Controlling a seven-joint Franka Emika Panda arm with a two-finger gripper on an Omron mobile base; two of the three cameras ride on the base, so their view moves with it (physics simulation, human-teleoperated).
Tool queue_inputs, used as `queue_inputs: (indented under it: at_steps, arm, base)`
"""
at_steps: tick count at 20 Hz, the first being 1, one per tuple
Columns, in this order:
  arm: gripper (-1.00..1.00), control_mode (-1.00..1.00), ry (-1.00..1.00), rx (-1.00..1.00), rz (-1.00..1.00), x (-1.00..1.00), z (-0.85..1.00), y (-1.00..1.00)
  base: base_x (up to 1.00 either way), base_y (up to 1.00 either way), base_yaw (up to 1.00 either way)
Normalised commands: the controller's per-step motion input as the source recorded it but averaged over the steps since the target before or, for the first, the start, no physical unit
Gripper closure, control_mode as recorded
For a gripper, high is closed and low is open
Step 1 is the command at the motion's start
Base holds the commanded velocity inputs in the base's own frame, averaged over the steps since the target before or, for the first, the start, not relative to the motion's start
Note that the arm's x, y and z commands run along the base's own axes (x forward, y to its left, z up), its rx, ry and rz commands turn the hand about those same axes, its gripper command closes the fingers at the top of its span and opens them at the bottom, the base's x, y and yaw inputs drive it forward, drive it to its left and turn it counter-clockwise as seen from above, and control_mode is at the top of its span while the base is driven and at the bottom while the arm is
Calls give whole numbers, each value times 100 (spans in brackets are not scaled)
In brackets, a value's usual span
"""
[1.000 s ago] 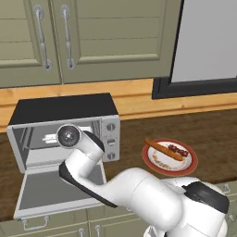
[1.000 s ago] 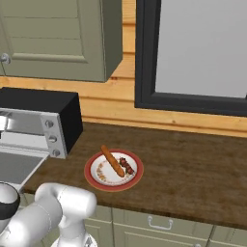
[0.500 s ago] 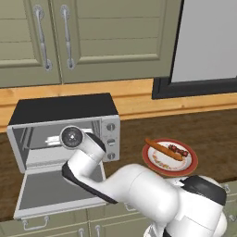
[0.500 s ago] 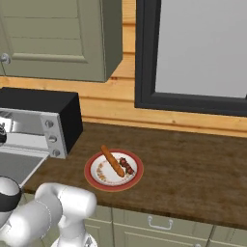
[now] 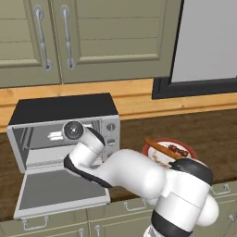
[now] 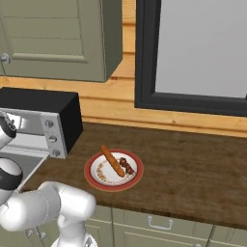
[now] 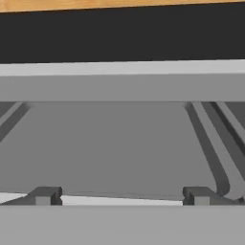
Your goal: Pick up the kebab skewer and baguette bread, and place them inside the toaster oven. Close the toaster oven door and start by setting the timer.
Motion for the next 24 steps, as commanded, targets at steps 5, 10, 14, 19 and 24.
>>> queue_inputs:
  at_steps: [5, 10, 14, 19, 24]
  arm:
    - [-100, -100, -8, 0, 0, 17, -41, 0]
    - [-100, -100, 0, 0, 0, 45, -3, 0]
    - [-100, -100, 0, 0, 0, 24, -26, 5]
    - [-100, -100, 0, 0, 0, 5, -31, 1]
    - [-100, -100, 0, 0, 0, 3, -15, 0]
  base:
    - [0, 0, 0]
    - [0, 0, 0]
    - [0, 0, 0]
    - [0, 0, 0]
    - [0, 0, 0]
